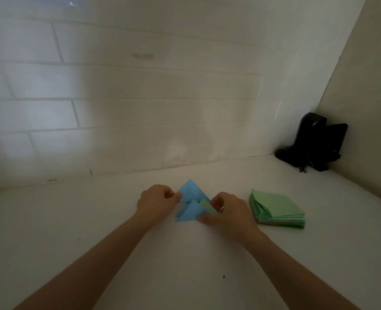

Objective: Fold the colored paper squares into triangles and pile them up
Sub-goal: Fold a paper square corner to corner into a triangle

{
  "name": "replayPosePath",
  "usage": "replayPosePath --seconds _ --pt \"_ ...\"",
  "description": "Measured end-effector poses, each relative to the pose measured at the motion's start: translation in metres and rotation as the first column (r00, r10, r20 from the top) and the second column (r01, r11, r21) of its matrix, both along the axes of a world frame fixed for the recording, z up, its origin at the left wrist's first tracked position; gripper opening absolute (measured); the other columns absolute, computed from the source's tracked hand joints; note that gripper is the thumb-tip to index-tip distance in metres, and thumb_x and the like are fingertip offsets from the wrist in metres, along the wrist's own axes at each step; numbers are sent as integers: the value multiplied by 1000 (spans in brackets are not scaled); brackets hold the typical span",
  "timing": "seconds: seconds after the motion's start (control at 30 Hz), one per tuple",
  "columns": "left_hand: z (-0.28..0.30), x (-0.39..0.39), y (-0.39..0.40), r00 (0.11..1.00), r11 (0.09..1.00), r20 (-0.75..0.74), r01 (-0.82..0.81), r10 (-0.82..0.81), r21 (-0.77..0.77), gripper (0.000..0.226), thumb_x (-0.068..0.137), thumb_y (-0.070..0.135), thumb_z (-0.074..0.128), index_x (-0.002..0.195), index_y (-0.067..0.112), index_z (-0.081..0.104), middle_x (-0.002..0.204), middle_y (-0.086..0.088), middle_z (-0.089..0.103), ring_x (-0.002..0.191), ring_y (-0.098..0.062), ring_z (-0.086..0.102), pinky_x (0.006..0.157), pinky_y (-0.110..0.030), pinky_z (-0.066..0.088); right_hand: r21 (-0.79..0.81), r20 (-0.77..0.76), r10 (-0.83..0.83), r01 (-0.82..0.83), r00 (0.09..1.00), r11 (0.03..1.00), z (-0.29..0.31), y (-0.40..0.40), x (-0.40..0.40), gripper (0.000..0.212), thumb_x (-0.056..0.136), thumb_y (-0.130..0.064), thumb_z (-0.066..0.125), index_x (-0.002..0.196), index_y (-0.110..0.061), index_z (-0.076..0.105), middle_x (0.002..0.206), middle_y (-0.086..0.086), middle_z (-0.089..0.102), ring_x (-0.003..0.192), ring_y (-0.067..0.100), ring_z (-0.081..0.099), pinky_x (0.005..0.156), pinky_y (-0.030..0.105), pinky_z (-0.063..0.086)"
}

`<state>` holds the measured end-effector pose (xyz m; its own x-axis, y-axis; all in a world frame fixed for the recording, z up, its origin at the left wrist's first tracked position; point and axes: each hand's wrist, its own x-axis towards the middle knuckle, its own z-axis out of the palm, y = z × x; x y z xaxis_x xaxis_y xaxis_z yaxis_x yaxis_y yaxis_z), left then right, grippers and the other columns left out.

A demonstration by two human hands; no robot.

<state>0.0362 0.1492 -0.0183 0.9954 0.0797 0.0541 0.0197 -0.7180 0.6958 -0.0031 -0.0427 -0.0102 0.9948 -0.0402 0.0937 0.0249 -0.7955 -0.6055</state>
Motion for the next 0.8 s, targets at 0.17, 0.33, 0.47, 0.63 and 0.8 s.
replayPosePath --seconds 0.17,0.33,0.47,0.63,0.8 --pt "1 1 -1 1000 996 4 5 -5 83 24 82 44 63 68 25 61 73 7 61 85 -18 61 70 -27 43 97 -18 -20 22 1000 995 3 -3 1 22 68 -43 79 78 -26 69 66 -14 54 60 1 49 62 23 43" --pt "2 2 -1 1000 998 -18 7 -6 65 20 79 47 66 81 28 60 83 6 62 91 -18 60 79 -30 48 150 -56 -6 14 998 989 13 -13 -3 25 74 -42 76 82 -19 76 46 -15 47 38 -5 43 40 8 29" --pt "0 1 -2 1000 998 -15 4 -3 68 27 80 48 65 94 27 56 88 6 60 96 -20 56 83 -34 48 80 -131 -1 12 991 997 20 -25 -10 25 75 -43 74 78 -18 75 55 -11 58 45 -3 48 41 9 33" --pt "14 -8 -11 992 995 109 64 -56 -75 21 85 43 63 93 23 63 89 6 62 82 -13 55 70 -25 43 15 -135 -20 22 991 1000 27 -38 -18 24 75 -47 73 76 -23 74 76 -6 71 64 2 60 48 9 39" --pt "40 -21 -22 962 915 29 269 -273 -299 31 77 56 66 92 28 68 88 11 69 82 -6 64 71 -21 47 255 74 -78 57 994 965 36 -31 -10 31 69 -48 78 72 -18 70 67 -8 65 60 3 60 59 15 48"
